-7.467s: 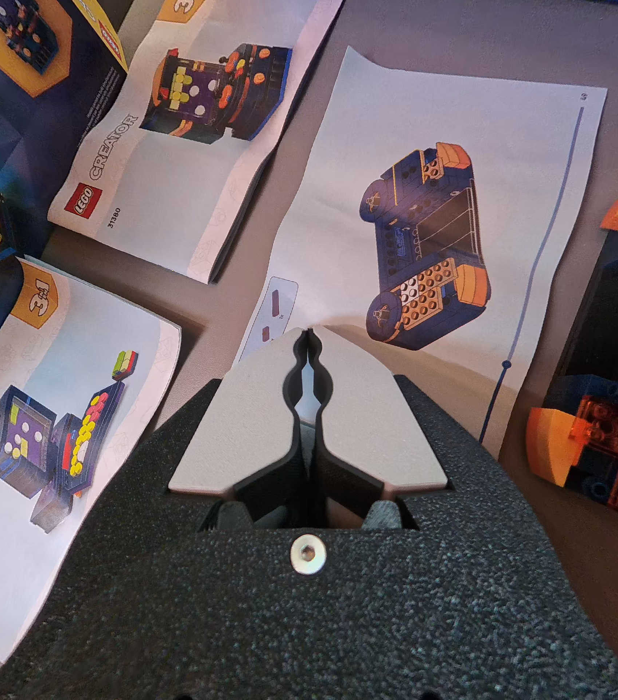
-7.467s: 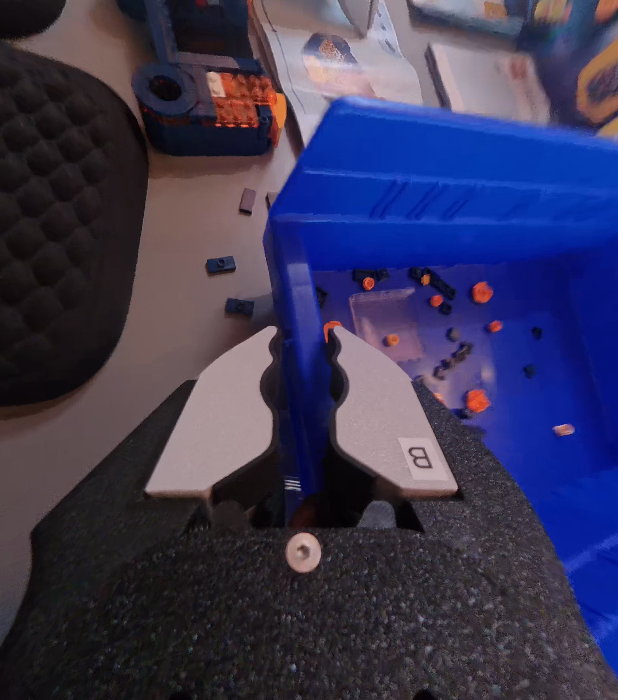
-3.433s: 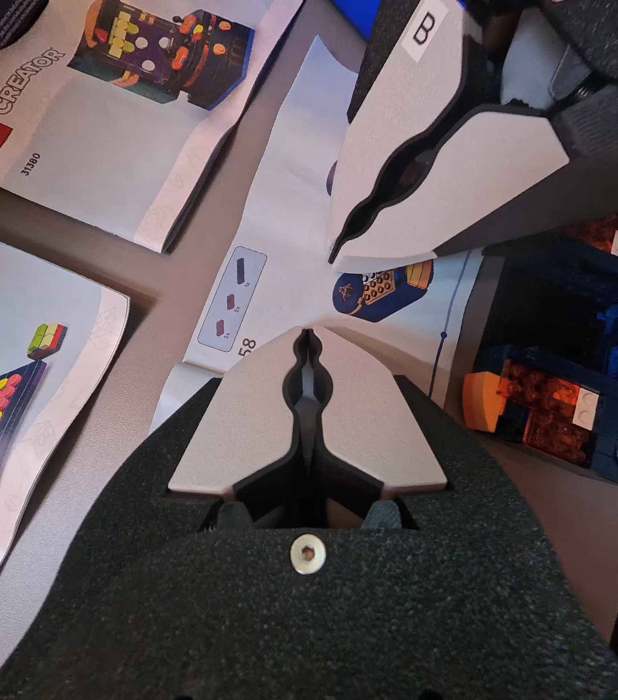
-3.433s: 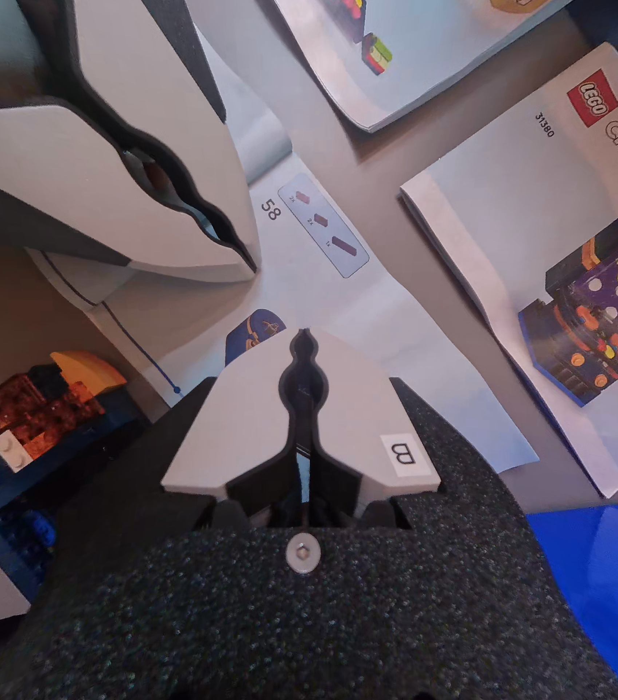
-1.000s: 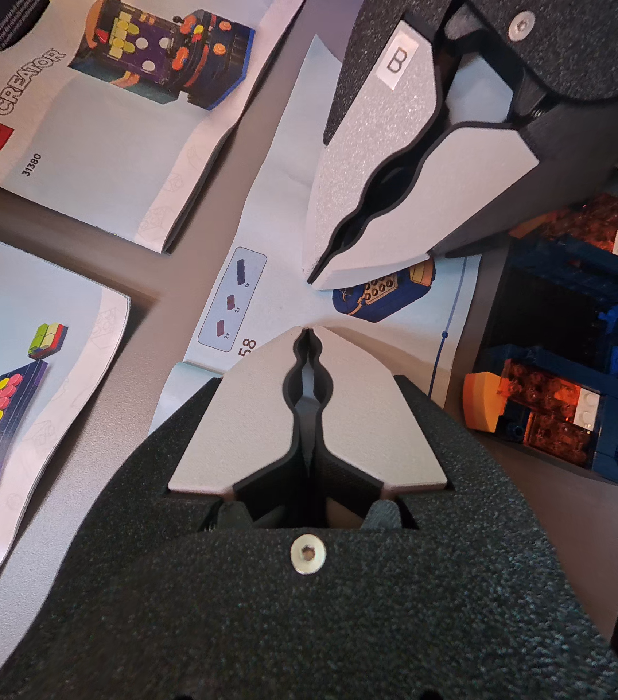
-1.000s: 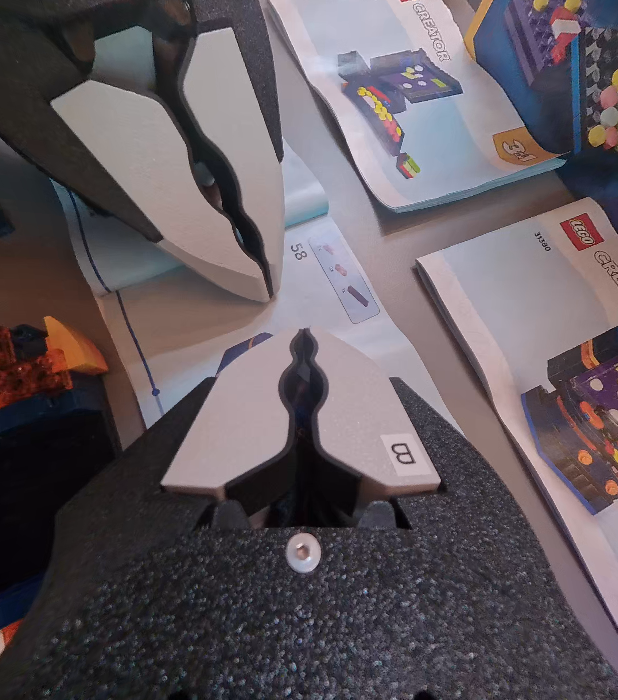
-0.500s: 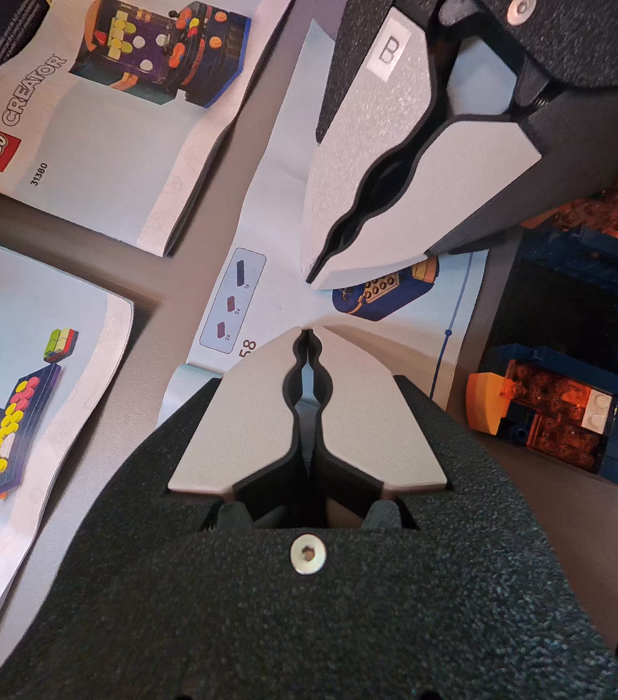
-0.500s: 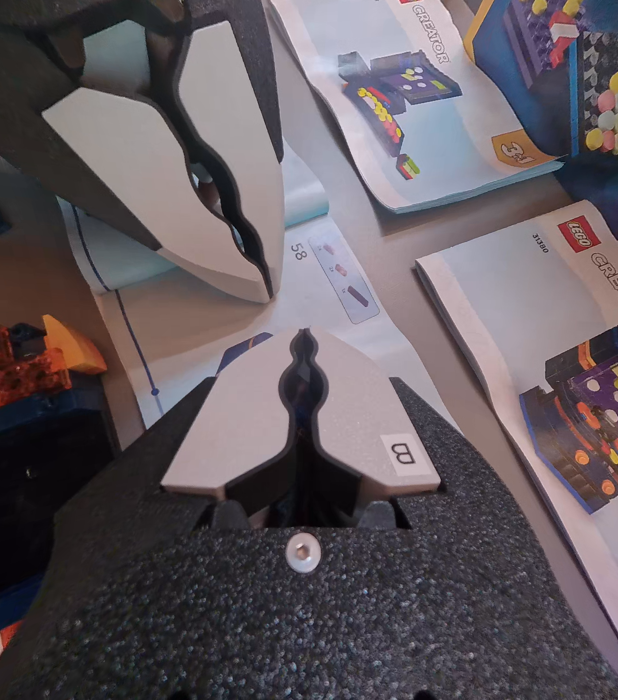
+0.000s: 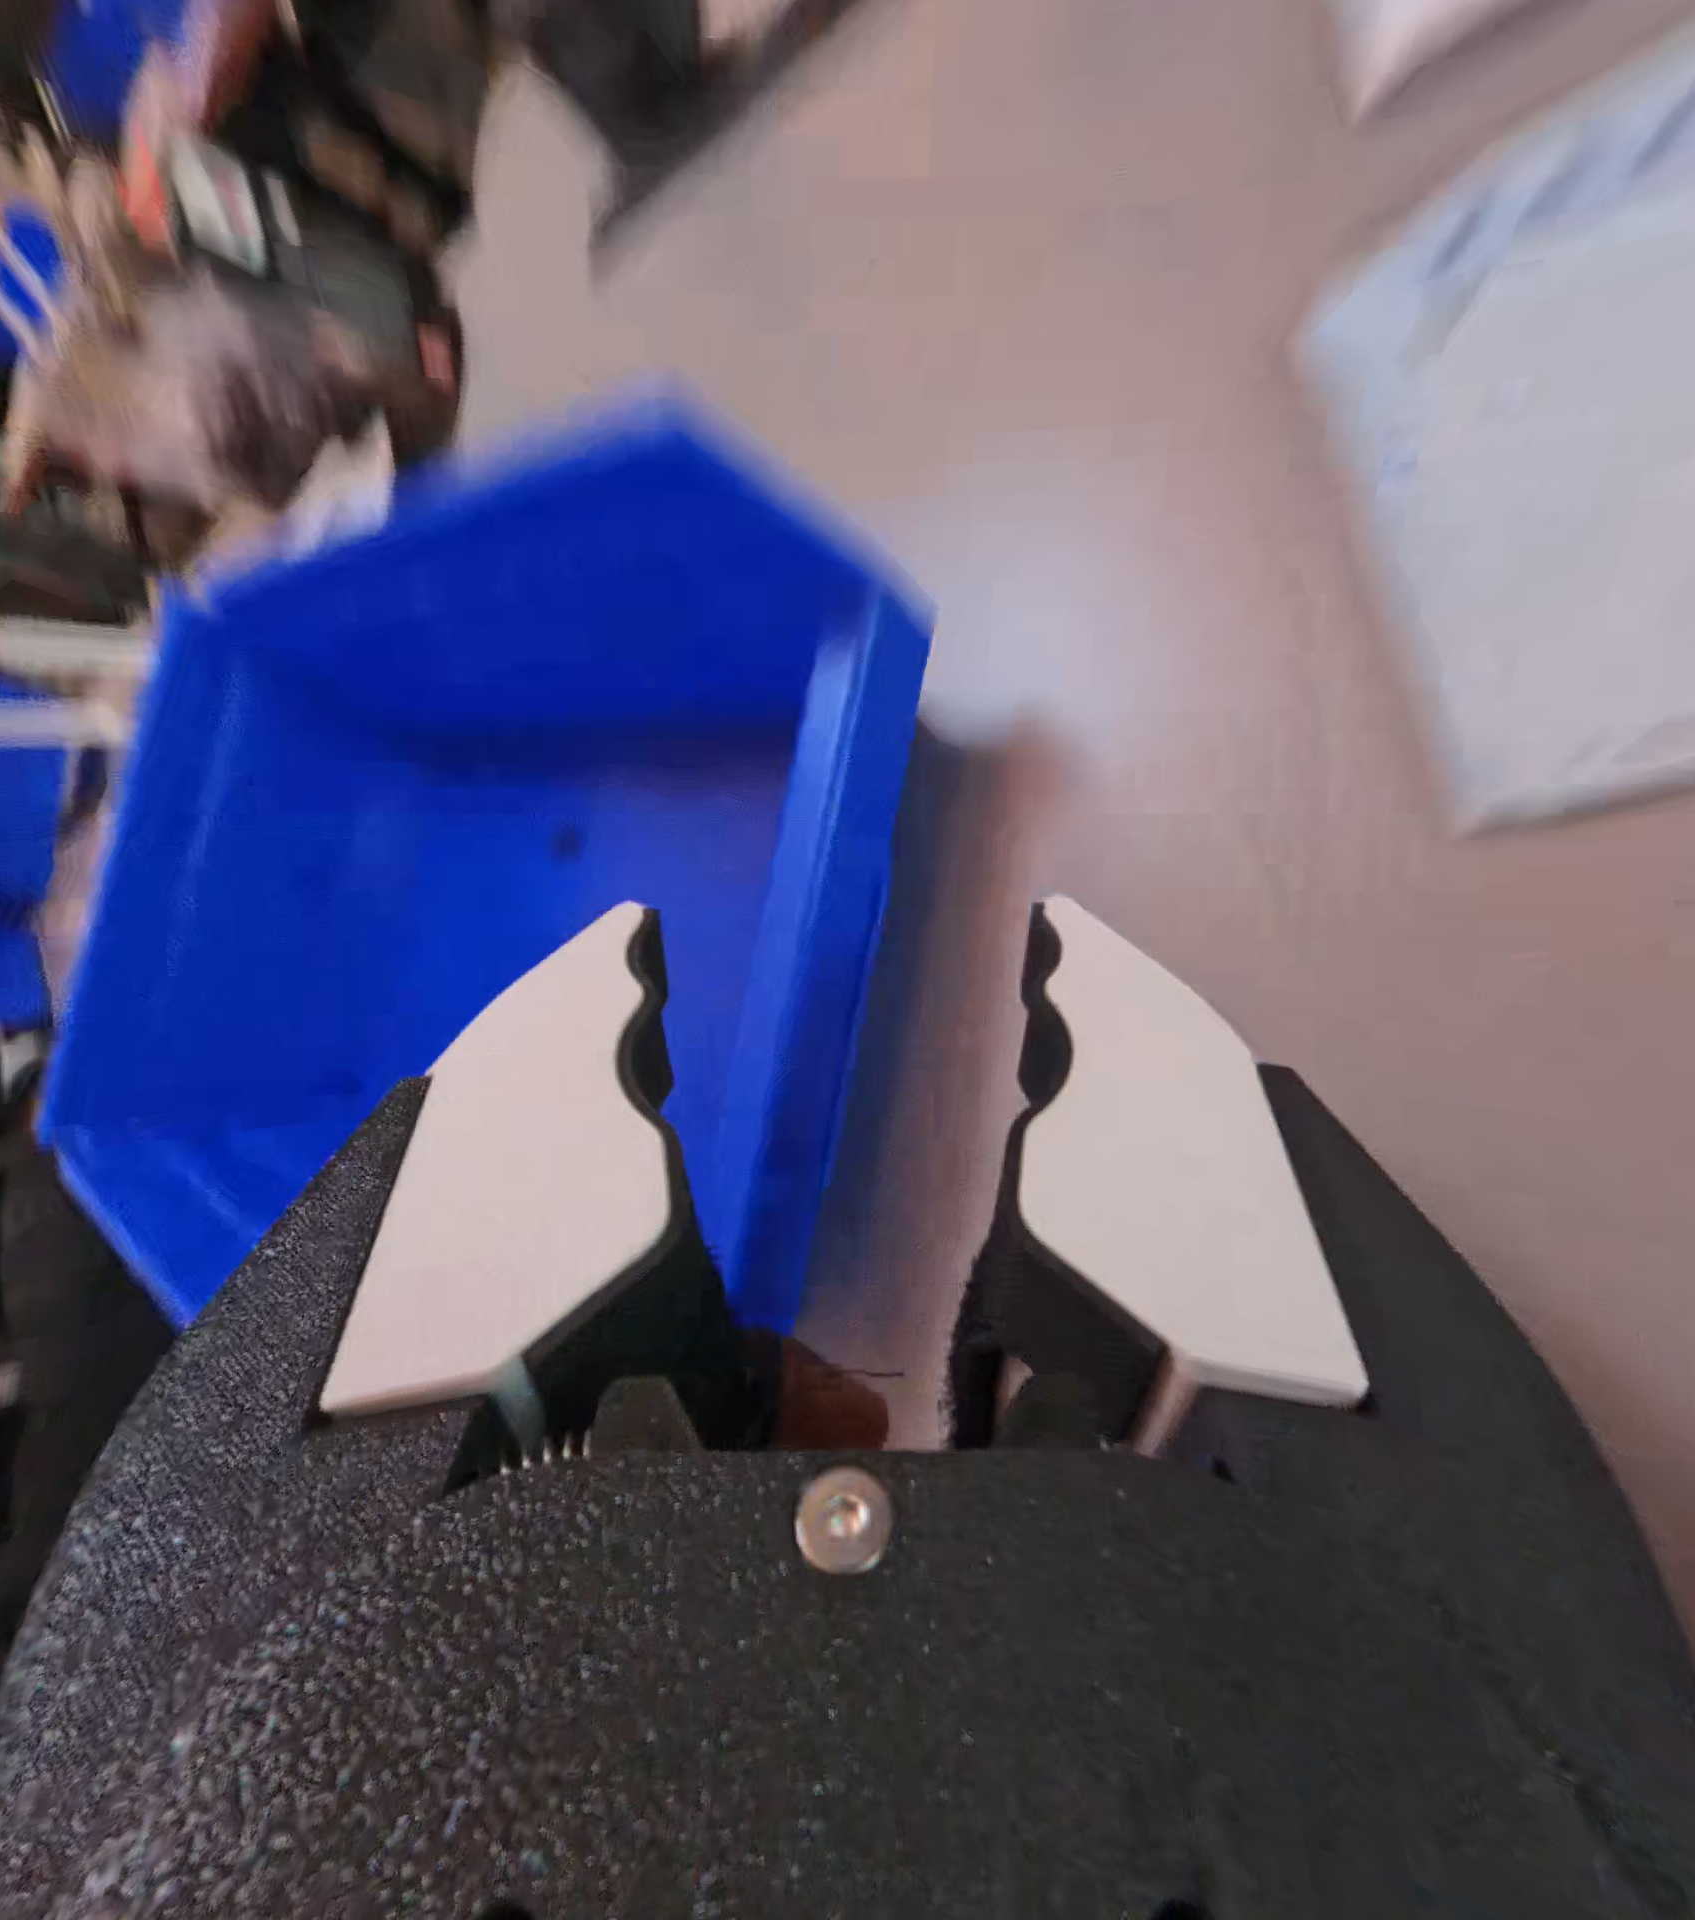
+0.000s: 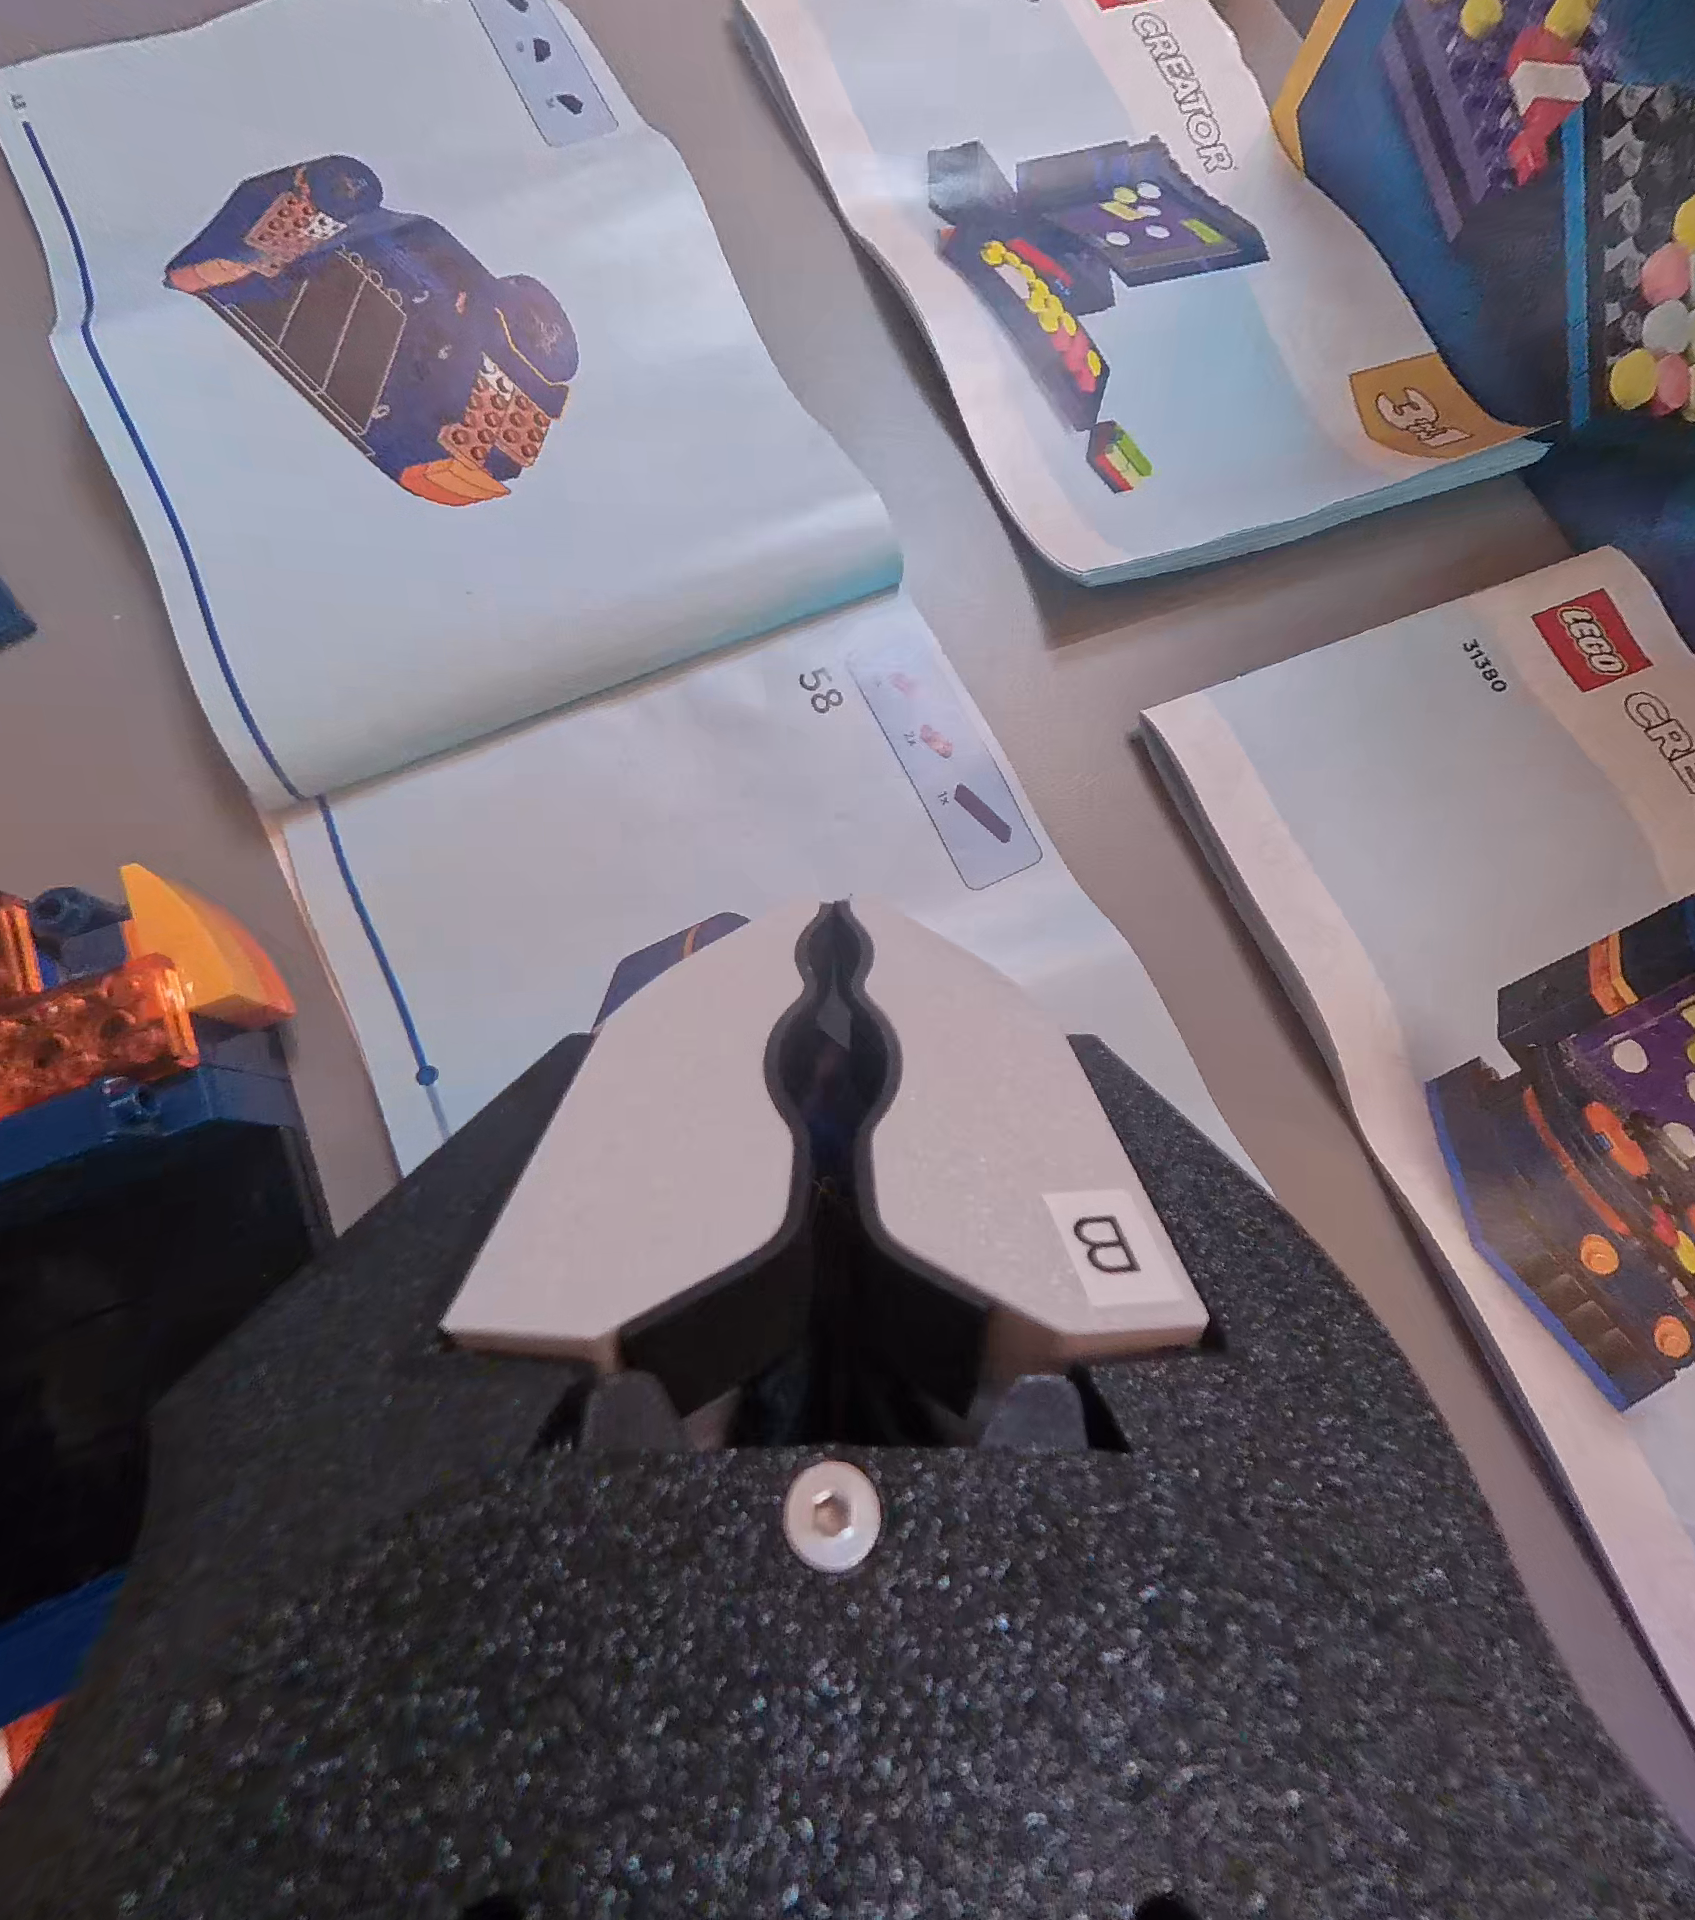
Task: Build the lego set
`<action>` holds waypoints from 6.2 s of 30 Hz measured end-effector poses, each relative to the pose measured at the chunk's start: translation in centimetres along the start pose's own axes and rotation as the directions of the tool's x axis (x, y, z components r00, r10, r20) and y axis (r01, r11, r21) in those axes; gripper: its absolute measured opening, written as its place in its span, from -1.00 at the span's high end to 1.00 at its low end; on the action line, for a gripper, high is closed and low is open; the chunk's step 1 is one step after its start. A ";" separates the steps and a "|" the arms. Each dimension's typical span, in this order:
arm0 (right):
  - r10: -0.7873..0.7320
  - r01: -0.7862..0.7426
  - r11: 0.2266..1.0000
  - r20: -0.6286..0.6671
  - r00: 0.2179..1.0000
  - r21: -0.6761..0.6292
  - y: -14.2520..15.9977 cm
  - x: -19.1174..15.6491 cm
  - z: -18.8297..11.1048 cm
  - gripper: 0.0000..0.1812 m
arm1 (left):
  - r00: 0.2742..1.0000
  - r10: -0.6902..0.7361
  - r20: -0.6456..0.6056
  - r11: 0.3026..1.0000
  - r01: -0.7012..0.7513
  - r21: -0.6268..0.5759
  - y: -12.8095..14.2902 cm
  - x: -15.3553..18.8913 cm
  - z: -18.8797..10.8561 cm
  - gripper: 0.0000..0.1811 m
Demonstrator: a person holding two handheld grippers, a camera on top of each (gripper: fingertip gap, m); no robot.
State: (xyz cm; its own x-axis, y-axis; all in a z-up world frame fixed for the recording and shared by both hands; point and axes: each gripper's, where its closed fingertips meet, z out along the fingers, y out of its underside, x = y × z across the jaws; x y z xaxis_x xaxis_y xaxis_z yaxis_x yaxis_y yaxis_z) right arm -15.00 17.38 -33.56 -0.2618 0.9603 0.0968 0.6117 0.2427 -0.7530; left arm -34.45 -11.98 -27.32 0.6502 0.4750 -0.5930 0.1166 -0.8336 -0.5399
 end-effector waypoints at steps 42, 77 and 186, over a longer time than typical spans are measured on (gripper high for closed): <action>-0.065 0.065 0.998 -0.057 0.996 -0.002 0.0 0.2 0.1 1.00 | 0.931 0.316 0.183 0.949 -0.308 -0.067 5.0 4.9 -2.6 0.63; 0.401 -0.397 0.877 -0.866 0.299 0.269 18.6 6.5 -36.0 0.62 | 0.051 0.243 -0.969 0.912 0.327 0.247 -32.3 37.6 -19.7 0.17; 0.250 0.350 0.902 -0.967 0.053 0.253 10.5 3.7 -39.0 0.94 | 0.554 0.482 -0.679 0.557 0.405 0.726 -35.0 33.4 -21.9 0.73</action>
State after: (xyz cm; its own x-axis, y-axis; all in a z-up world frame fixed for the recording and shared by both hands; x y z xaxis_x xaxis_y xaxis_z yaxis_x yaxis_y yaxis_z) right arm 19.62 28.87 -15.73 0.8610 0.2447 0.4458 0.2713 0.5204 -0.8097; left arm -0.37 26.85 -15.15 0.9258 -0.3306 -0.1832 -0.2167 -0.0673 -0.9739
